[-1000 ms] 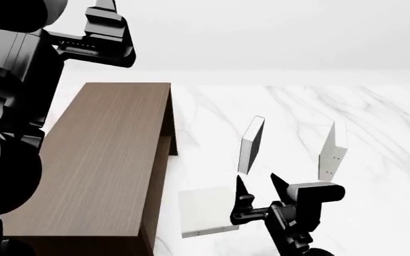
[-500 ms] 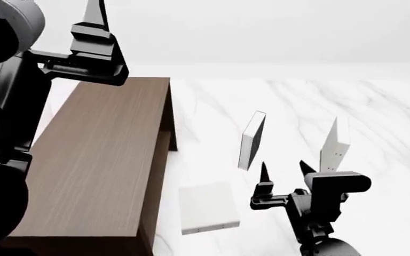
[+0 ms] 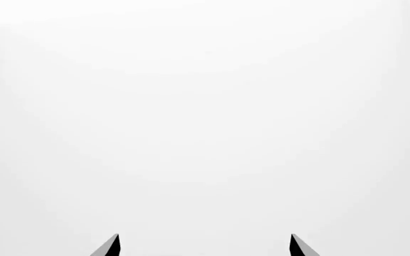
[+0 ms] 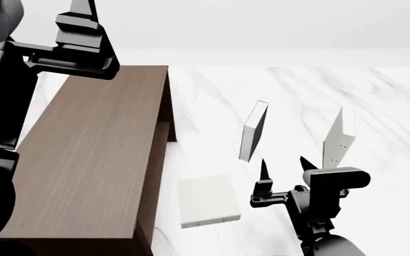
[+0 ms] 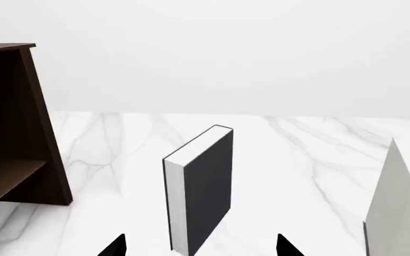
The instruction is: Pick up the book on the right and place it under the cabinet shelf.
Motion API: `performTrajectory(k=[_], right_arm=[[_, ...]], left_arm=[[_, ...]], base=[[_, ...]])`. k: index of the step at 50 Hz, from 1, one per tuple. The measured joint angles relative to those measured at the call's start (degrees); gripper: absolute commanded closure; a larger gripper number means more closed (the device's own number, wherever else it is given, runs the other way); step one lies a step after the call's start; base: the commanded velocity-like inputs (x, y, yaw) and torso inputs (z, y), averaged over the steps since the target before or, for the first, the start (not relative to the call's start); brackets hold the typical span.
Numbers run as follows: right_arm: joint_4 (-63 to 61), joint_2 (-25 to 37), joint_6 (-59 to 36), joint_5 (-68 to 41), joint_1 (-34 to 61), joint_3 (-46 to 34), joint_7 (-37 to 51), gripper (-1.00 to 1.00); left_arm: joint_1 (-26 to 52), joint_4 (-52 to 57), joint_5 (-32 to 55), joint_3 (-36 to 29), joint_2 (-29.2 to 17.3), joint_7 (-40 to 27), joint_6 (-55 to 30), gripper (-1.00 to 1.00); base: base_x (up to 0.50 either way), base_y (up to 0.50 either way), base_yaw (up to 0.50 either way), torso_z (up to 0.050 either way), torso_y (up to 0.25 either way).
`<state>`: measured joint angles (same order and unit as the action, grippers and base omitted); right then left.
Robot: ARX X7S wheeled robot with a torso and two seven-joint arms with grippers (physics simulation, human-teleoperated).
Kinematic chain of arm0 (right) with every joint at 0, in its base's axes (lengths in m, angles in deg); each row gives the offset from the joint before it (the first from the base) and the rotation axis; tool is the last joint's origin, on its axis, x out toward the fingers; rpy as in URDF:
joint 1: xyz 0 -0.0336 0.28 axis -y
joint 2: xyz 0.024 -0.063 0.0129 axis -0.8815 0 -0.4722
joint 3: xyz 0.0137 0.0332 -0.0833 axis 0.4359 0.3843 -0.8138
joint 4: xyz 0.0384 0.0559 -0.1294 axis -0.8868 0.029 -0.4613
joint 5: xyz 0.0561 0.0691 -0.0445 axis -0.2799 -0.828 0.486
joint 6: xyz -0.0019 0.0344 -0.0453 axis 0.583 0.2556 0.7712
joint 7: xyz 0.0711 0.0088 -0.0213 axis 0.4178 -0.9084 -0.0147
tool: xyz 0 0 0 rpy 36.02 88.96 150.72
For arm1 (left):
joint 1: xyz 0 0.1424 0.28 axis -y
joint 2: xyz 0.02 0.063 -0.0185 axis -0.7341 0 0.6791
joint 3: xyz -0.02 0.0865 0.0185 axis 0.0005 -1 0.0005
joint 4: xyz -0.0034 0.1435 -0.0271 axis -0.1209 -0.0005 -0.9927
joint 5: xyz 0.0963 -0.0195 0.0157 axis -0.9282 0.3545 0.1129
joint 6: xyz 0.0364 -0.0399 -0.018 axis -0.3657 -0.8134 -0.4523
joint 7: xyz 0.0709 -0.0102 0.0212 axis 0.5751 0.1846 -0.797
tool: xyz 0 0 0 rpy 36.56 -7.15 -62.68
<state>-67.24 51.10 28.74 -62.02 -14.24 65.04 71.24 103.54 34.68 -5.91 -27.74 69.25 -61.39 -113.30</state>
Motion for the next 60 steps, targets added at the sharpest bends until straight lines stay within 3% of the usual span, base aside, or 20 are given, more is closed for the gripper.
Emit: performTrajectory(k=[60], right_arm=[[5.2, 0.9, 0.5, 2.5, 3.5, -2.9, -4.5, -1.00]], left_arm=[[1.3, -1.1, 5.6, -1.4, -2.5, -4.5, 3.0, -1.00]], base=[[0.00, 0.00, 0.00, 0.000, -0.064]])
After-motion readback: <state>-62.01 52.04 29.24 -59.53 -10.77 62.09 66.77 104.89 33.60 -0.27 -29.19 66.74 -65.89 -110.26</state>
